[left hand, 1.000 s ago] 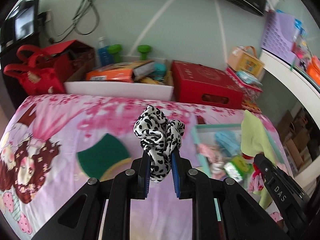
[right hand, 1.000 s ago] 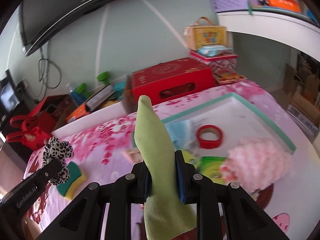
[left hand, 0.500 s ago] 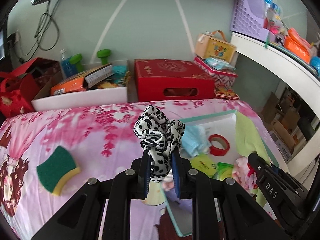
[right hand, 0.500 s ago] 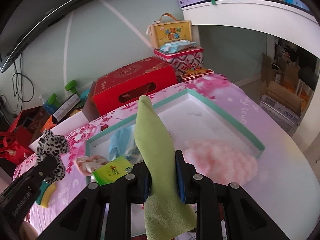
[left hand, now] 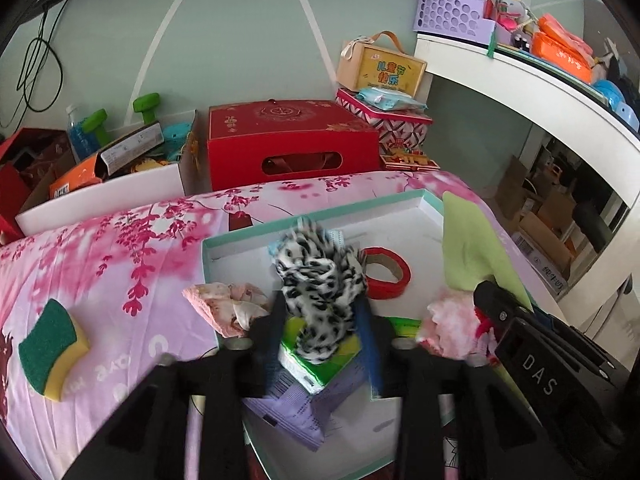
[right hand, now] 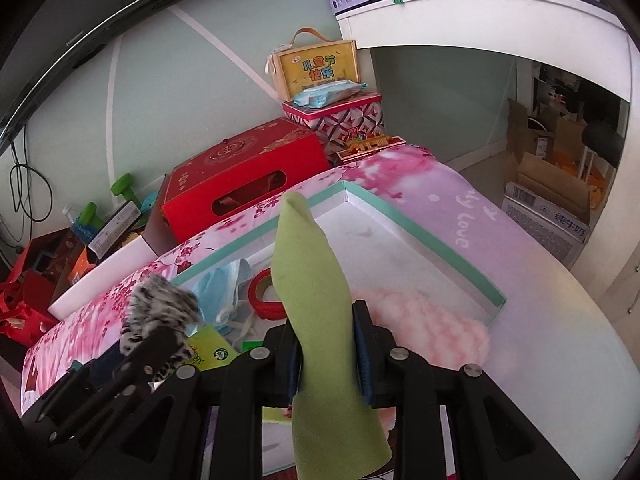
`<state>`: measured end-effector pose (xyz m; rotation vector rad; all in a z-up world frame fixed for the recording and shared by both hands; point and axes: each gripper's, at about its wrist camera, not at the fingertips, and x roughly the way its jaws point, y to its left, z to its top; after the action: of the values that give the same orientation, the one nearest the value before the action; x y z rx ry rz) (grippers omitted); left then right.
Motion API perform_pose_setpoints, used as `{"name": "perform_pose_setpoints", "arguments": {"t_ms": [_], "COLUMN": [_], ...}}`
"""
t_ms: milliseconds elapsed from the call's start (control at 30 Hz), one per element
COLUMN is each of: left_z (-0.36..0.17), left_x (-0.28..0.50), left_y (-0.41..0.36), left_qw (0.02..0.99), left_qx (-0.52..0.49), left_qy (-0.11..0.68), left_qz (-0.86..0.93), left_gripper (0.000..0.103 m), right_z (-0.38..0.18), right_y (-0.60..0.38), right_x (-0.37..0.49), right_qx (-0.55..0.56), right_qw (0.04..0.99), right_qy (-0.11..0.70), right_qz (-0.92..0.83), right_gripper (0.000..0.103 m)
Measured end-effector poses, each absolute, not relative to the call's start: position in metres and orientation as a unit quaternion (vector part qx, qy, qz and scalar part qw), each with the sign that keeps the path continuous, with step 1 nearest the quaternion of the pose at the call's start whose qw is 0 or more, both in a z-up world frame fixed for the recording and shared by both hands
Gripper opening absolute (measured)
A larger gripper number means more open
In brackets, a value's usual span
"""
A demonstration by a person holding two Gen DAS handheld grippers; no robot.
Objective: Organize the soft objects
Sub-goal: 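Carry the green cloth and scrunchie over the white tray and open both grippers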
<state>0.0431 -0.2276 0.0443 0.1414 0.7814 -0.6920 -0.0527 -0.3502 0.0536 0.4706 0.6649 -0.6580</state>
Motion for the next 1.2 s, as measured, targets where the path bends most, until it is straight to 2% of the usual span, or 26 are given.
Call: {"name": "perform_pose_setpoints", "arguments": {"t_ms": [67, 100, 133, 200, 267, 433, 467, 533, 900, 1200], "left_z": [0.046, 0.046, 0.047, 0.048, 0.048, 0.05, 0.049, 0.046, 0.034, 0.045], "left_x": [0.046, 0.048, 0.049, 0.053, 0.057, 0.068, 0.069, 0.074, 0.088, 0.094], "left_y": [-0.223, -0.22, -0.218, -0.213, -0.207, -0.191, -0.189, -0.184, -0.167, -0.142], "left_qw": [0.867, 0.869, 0.869, 0.872, 0.874, 0.88, 0.881, 0.884, 0.879, 0.881], "left_qx": [0.059, 0.055, 0.052, 0.048, 0.043, 0.021, 0.018, 0.014, 0.01, -0.008], "left_qy": [0.374, 0.374, 0.375, 0.379, 0.384, 0.393, 0.394, 0.401, 0.44, 0.44], "left_qz": [-0.323, -0.32, -0.317, -0.307, -0.295, -0.266, -0.259, -0.241, -0.185, -0.172], "left_gripper": [0.056, 0.057, 0.059, 0.065, 0.073, 0.085, 0.092, 0.096, 0.096, 0.096], "right_z": [0.053, 0.054, 0.054, 0.056, 0.058, 0.058, 0.058, 0.057, 0.053, 0.067], "right_y": [-0.35, -0.349, -0.349, -0.349, -0.348, -0.348, -0.348, -0.349, -0.351, -0.337], "right_x": [-0.052, -0.052, -0.052, -0.053, -0.054, -0.052, -0.052, -0.052, -0.051, -0.049], "right_qx": [0.222, 0.221, 0.221, 0.223, 0.223, 0.214, 0.216, 0.216, 0.212, 0.198], "right_qw": [0.865, 0.865, 0.865, 0.867, 0.869, 0.867, 0.866, 0.865, 0.855, 0.863], "right_qy": [0.321, 0.321, 0.32, 0.313, 0.31, 0.316, 0.318, 0.32, 0.334, 0.324], "right_qz": [-0.315, -0.316, -0.316, -0.317, -0.315, -0.319, -0.319, -0.321, -0.335, -0.333], "right_gripper": [0.031, 0.038, 0.051, 0.063, 0.064, 0.09, 0.093, 0.103, 0.103, 0.103]}}
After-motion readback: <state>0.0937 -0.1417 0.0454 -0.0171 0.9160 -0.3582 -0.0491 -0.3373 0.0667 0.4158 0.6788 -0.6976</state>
